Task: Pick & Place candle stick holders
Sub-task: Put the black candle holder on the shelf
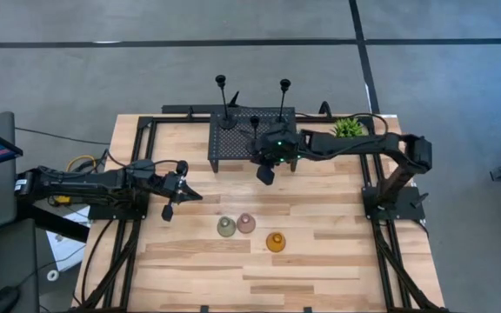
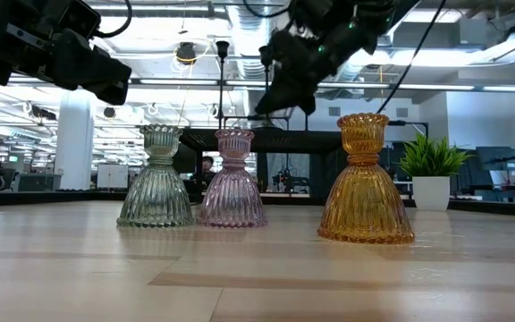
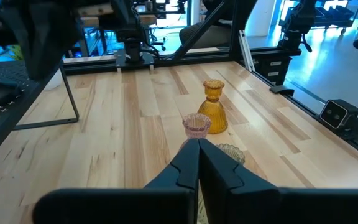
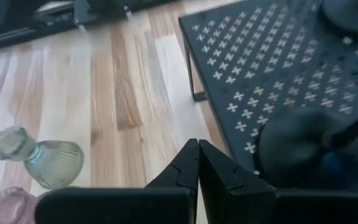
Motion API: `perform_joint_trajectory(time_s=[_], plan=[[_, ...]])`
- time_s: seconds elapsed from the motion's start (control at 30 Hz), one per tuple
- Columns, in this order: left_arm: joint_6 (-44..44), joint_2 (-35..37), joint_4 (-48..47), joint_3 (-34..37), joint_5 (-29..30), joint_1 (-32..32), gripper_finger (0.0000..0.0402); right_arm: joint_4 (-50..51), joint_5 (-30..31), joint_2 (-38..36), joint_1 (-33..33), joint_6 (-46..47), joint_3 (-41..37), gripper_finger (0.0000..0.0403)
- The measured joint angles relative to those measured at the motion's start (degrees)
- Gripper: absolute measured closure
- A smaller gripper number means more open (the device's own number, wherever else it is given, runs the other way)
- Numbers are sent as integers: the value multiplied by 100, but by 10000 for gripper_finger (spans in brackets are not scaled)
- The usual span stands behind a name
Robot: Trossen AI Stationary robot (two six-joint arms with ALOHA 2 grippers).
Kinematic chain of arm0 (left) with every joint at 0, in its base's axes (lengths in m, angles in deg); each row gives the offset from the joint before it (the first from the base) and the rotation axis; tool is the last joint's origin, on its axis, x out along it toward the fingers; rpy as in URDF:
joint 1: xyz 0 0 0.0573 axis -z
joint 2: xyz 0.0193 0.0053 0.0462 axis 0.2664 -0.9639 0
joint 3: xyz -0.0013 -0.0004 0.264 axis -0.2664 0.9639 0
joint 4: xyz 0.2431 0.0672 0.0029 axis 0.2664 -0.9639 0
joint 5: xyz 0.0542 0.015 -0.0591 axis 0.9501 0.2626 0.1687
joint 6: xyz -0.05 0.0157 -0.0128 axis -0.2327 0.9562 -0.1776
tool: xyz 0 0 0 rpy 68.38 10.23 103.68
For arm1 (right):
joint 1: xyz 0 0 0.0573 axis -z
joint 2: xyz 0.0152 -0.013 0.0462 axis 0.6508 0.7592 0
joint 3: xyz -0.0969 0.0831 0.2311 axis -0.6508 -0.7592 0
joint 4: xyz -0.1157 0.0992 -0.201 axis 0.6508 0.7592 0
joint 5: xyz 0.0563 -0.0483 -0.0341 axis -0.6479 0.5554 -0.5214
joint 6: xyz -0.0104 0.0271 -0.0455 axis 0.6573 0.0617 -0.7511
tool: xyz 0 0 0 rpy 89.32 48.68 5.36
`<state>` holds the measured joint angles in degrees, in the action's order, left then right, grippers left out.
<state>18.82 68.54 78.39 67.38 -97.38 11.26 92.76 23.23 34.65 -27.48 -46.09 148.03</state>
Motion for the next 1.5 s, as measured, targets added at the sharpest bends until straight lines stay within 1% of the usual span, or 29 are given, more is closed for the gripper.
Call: perform_joint_trajectory(time_s=[0.1, 0.23, 0.4, 0.6, 0.73, 1.2, 1.33, 1.5], plan=[[2, 0, 0, 0, 15, 0, 394, -34, 4, -128, 20, -77, 0, 403], [7, 0, 0, 0, 15, 0, 396, 11, 7, -79, 83, -90, 0, 403], [2, 0, 0, 0, 15, 0, 395, -3, 202, -77, 93, -229, -4, 403], [0, 0, 0, 0, 15, 0, 393, -76, 214, -87, 255, -247, -4, 403], [0, 0, 0, 0, 15, 0, 396, -170, 347, -86, 356, -373, -4, 403], [-2, 0, 0, 0, 13, 0, 397, -787, 334, -83, 665, -451, -4, 403], [-2, 0, 0, 0, 15, 0, 394, -913, 216, -81, 754, -451, -4, 403], [-2, 0, 0, 0, 15, 0, 397, -968, 212, -81, 812, -449, -4, 403]])
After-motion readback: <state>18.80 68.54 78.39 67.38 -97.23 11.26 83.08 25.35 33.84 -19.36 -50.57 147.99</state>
